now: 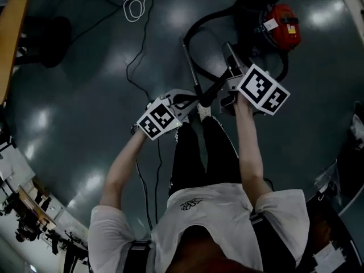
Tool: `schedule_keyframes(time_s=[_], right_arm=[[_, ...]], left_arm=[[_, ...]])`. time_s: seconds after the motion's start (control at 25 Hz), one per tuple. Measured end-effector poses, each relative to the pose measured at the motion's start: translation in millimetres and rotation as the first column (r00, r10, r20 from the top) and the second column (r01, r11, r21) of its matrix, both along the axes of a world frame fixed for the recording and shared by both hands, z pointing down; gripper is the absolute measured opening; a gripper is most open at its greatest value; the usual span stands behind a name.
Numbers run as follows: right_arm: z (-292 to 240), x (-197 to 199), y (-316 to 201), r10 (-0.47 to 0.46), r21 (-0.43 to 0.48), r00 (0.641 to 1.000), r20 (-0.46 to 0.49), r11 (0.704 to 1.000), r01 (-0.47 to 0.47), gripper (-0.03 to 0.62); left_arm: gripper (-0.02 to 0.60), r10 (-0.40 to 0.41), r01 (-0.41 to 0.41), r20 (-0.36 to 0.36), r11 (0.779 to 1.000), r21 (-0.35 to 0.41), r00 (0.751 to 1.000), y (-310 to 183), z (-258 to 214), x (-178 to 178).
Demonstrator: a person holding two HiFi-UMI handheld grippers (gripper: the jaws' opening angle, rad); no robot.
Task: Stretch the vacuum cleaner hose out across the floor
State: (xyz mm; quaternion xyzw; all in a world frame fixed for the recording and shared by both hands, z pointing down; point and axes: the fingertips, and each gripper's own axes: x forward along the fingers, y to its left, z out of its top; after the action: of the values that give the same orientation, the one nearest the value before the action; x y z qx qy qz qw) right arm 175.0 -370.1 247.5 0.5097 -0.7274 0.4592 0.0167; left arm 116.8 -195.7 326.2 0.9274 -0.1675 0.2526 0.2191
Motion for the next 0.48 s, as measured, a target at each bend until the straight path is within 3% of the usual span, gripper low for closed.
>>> schedule_keyframes(time_s=[0.04,0.12,0.2,0.28,0.4,0.48], right_arm=[[-29.2,-8.1,8.9,-0.035,0.016,0.999,-0.039,0.999,0.036,0.143],[-81.0,-27.9,28.7,-0.109,0.052,0.988,-0.108,0.992,0.115,0.143],[-118.9,-44.9,52.3,-0.151,0.079,0.977,-0.153,0.983,0.164,0.143],[-139.3,-54.7,81.6,-0.162,0.086,0.966,-0.202,0.979,0.183,0.143],[-159.2,-66.0,132.7,-0.149,0.098,0.951,-0.269,0.979,0.181,0.143],[-176.6,-75.1,170.9,-0.137,0.129,0.94,-0.313,0.974,0.184,0.143]], left_arm=[[0.0,-0.039,0.039,-0.035,0.999,-0.003,0.999,0.3,-41.2,-5.4],[0.002,-0.103,0.106,-0.034,0.992,0.072,0.994,-6.4,-102.0,-27.4],[0.001,-0.162,0.165,-0.026,0.972,0.17,0.986,-15.8,-140.7,-57.8],[0.002,-0.197,0.209,-0.072,0.953,0.218,0.978,-18.9,-170.1,-82.7],[0.002,-0.191,0.227,-0.141,0.921,0.317,0.971,-11.9,-213.5,-106.3],[0.002,-0.128,0.18,-0.152,0.892,0.415,0.98,0.7,-244.2,-112.5]])
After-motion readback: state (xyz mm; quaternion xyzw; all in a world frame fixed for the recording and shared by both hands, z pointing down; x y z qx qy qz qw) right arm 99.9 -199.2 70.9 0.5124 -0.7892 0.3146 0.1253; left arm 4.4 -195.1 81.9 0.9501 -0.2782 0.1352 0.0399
